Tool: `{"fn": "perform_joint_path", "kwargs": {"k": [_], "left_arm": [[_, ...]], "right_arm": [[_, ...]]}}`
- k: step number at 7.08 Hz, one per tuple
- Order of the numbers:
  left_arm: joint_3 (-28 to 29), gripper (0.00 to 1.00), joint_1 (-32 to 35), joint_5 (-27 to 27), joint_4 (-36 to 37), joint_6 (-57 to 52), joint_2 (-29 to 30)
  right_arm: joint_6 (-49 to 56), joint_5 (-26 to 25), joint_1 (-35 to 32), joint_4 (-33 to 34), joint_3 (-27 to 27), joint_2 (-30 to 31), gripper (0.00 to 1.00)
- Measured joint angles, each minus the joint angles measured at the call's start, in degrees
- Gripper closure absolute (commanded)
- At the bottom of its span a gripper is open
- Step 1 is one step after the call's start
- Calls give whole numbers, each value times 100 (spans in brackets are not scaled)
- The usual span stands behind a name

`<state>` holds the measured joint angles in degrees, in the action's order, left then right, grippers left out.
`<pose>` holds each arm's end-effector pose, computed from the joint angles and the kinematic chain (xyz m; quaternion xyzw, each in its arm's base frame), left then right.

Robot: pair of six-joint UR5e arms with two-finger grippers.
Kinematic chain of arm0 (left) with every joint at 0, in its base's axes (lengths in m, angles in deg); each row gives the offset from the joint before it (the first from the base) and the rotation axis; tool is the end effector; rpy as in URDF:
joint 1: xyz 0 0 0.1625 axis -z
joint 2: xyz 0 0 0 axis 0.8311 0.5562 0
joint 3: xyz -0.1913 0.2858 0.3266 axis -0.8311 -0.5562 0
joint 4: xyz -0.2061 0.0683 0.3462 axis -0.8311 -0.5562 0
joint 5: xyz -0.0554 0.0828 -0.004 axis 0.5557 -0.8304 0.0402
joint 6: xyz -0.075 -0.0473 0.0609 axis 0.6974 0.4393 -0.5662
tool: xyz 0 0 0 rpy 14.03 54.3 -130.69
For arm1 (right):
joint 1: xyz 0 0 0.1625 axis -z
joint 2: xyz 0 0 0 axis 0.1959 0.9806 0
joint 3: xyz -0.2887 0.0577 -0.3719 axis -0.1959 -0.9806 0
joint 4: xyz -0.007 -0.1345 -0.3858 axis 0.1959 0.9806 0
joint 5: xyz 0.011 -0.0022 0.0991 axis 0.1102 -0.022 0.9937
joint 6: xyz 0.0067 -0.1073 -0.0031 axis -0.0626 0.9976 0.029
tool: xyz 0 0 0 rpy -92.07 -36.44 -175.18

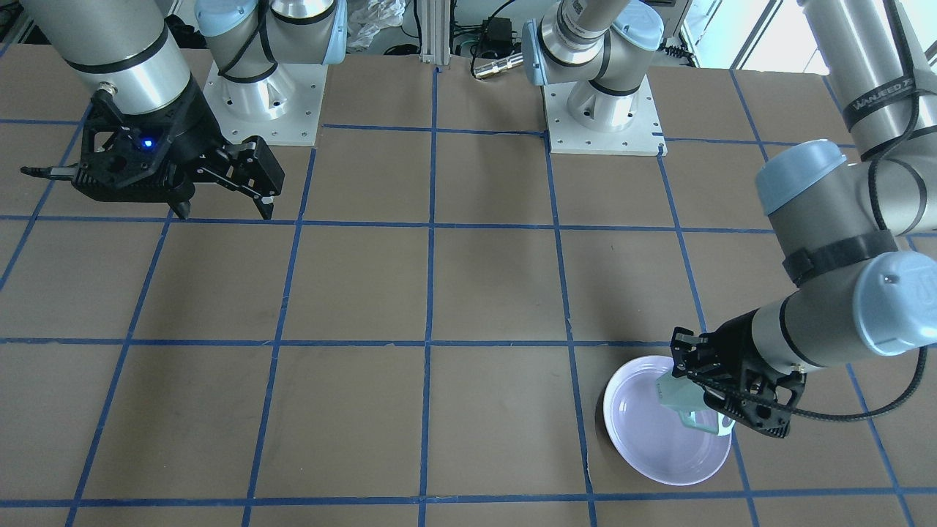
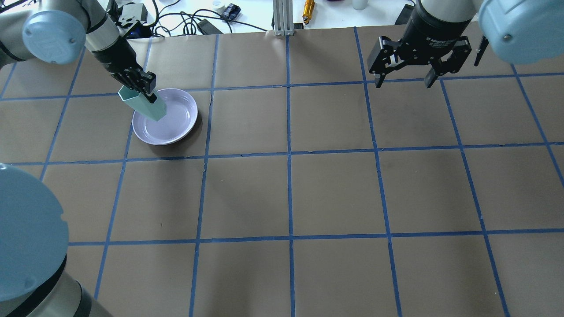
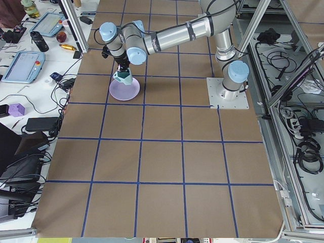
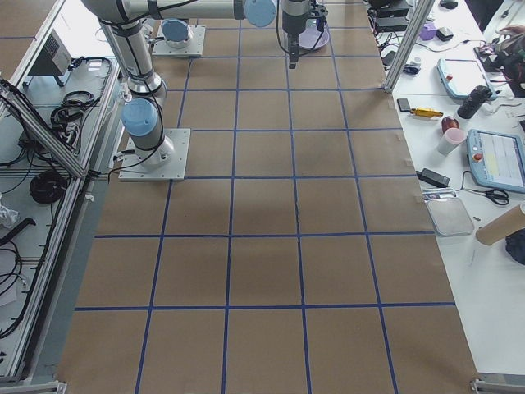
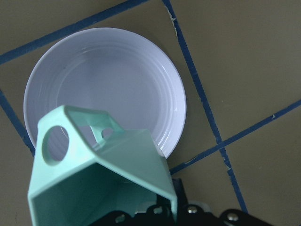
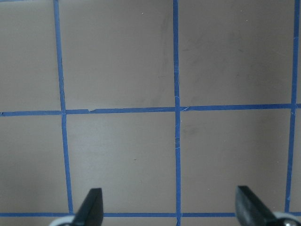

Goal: Flip cup and place on plate
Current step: 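Carry the cup with the left gripper over the white plate and lower it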

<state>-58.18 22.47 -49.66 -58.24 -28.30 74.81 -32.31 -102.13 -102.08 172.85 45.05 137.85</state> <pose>-0.0085 -0.6922 0.3481 -0.2037 -0.9746 -0.0513 0.0773 0.1457 -0.5193 0.5315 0.0109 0.9995 -0.0177 0.0253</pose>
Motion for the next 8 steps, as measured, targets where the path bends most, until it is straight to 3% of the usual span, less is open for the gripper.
{"fn": "perform_joint_path", "kwargs": {"k": [3, 6, 7, 8], "left_arm": [[-230, 100, 166, -250, 633, 83, 290], [-769, 100, 213, -558, 1369, 74, 221], [-814, 38, 215, -605, 1418, 78, 205], [-818, 0, 217, -622, 1435, 94, 232]], "right_arm": [[0, 0, 0, 0, 0, 0, 0], [0, 3, 0, 0, 0, 0, 0], [0, 3, 0, 0, 0, 0, 0], [2, 0, 0, 0, 0, 0, 0]]}}
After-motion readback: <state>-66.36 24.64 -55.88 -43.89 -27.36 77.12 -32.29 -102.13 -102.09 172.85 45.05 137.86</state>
